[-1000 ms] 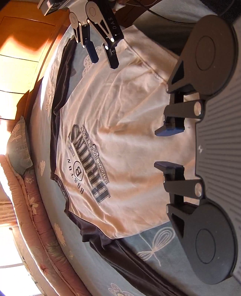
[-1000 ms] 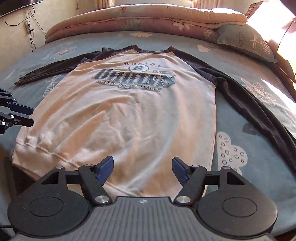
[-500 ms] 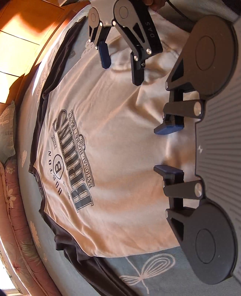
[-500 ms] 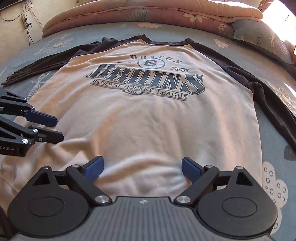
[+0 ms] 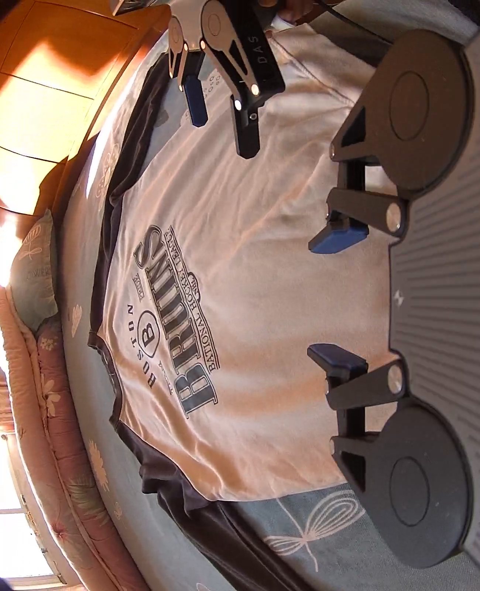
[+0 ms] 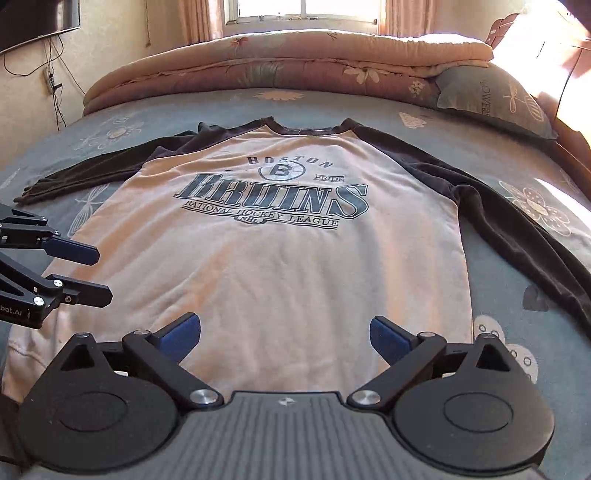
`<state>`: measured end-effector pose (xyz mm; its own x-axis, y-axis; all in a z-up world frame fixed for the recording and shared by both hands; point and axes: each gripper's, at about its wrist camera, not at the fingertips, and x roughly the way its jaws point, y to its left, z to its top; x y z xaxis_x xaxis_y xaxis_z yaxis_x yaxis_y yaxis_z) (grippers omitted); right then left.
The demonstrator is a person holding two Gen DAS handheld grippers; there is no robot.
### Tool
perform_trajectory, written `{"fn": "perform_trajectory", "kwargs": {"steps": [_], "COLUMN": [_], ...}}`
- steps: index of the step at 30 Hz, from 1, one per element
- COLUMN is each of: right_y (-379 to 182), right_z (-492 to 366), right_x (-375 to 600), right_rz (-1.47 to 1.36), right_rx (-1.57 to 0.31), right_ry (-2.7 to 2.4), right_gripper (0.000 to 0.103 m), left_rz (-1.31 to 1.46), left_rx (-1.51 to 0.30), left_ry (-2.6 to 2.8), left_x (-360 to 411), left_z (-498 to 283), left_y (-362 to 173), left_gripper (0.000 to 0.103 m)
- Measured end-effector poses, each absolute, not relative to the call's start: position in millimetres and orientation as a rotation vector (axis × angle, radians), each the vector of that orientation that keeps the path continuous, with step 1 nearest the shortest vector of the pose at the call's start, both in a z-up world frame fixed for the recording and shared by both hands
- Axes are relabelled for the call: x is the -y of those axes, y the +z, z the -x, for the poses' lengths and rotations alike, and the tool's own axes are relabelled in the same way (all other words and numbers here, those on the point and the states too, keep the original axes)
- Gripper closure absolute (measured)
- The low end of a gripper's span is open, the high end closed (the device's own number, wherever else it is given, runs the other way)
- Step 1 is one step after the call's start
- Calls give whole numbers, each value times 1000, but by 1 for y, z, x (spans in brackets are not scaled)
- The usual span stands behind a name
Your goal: Fold clothes
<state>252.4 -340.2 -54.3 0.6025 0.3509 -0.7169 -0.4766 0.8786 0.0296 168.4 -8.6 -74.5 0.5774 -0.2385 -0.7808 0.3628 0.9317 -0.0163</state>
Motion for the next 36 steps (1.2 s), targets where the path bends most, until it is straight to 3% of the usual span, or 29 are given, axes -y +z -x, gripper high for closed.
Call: {"fn": "perform_trajectory", "kwargs": {"steps": [4, 10, 17, 24, 30, 36], "right_y": [-77, -65, -50, -69, -76, -78], "right_z": [-259, -243, -230, -288, -271, -262], "right_x": [366, 393, 416, 388, 417, 417], "right_rz": [147, 92, 18, -151, -195, -197], "right_rx": [-867, -863, -853, -922, -888, -858], "right_ry": [424, 437, 469, 563, 564, 539], "right_gripper": [1, 0, 0, 0, 0, 0], "left_rz": [-59, 2, -14, 70, 44, 36], "left_rx": [-926, -963, -883, -916, -896, -905], "left_ry": [-328, -331, -335, -256, -218, -411], "left_x": [-21, -52, -49, -67, -91, -51], "left_z": [-146, -114, -159, -217, -206, -162], "left_y": [-84, -77, -51, -81, -72, -55], "left_gripper": [48, 45, 45, 45, 46, 41]}}
